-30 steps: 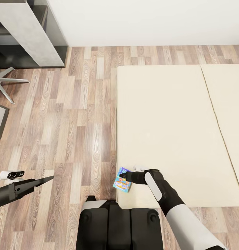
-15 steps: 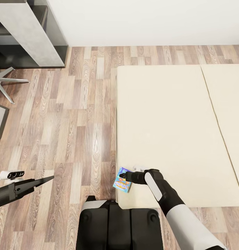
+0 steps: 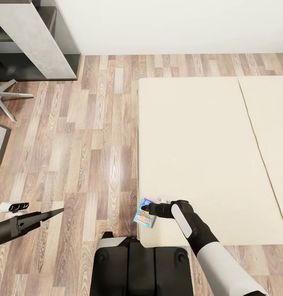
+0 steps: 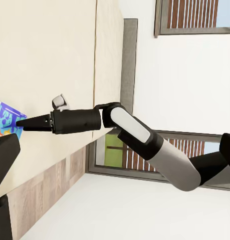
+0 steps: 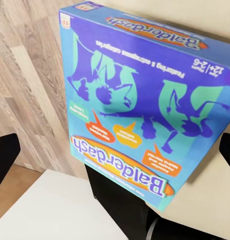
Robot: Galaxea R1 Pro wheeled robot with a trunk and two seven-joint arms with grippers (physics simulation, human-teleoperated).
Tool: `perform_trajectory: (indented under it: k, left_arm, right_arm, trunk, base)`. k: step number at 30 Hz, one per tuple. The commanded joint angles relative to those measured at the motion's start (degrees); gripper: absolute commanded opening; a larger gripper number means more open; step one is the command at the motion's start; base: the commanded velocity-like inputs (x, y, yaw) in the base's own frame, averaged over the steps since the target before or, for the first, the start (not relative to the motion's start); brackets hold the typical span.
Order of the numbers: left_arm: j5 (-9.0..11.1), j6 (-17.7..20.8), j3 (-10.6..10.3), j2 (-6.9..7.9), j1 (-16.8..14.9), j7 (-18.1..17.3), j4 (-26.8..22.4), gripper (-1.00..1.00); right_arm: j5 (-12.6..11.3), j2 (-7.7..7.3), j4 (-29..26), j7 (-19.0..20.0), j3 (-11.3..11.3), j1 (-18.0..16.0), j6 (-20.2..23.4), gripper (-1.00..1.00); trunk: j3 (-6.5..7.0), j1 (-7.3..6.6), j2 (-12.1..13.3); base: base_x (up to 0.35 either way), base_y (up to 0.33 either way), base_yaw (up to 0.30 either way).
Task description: Put all the toys in the child's room - the three board games (two on the bed and one on the table), the two jigsaw puzzles on the table, and the tennis ball on the table - inside the toy box on the table in the child's room.
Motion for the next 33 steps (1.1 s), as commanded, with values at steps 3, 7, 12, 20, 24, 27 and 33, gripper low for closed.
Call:
perform_trajectory:
  k: [3,7,12,20,24,27,33]
  left_arm:
    - [-0.03,0.61,0.00,0.02,-0.01,-0.22,-0.01,1.00]
    - [-0.03,0.61,0.00,0.02,-0.01,-0.22,-0.01,1.00]
    - [-0.03,0.61,0.00,0.02,-0.01,-0.22,-0.01,1.00]
    - [-0.03,0.61,0.00,0.02,-0.01,-0.22,-0.01,1.00]
    - [-0.03,0.62,0.00,0.05,-0.01,-0.22,-0.01,1.00]
    - [-0.03,0.62,0.00,0.04,-0.01,-0.22,-0.01,1.00]
    - [-0.03,0.61,0.00,0.09,-0.01,-0.22,-0.01,1.00]
  right_arm:
    - [0.34,0.00,-0.04,0.28,-0.03,-0.02,0.23,1.00]
    - [0.34,0.00,-0.04,0.24,-0.03,-0.02,0.25,1.00]
    - [0.34,0.00,-0.06,0.21,-0.03,-0.02,0.28,1.00]
    - [0.53,-0.02,-0.11,-0.13,-0.03,-0.02,0.28,1.00]
    - [0.68,-0.17,-0.12,-0.23,-0.15,-0.03,0.44,1.00]
    - [0.77,-0.21,-0.13,-0.24,-0.22,-0.02,0.50,1.00]
    - [0.85,-0.65,-0.41,-0.31,-0.40,-0.02,1.02,1.00]
  trunk:
    - [-0.06,0.03,-0.09]
    - [-0.06,0.03,-0.09]
    - [-0.06,0.03,-0.09]
    - [-0.06,0.03,-0.09]
    - [-0.06,0.03,-0.09]
    - [-0.06,0.03,-0.09]
    - [-0.06,0.03,-0.09]
  base:
    - [0.000,0.000,0.000]
    - [0.000,0.000,0.000]
    - [0.000,0.000,0.000]
    - [0.000,0.000,0.000]
    - [0.000,0.000,0.000]
    - [0.000,0.000,0.000]
    - [0.000,0.000,0.000]
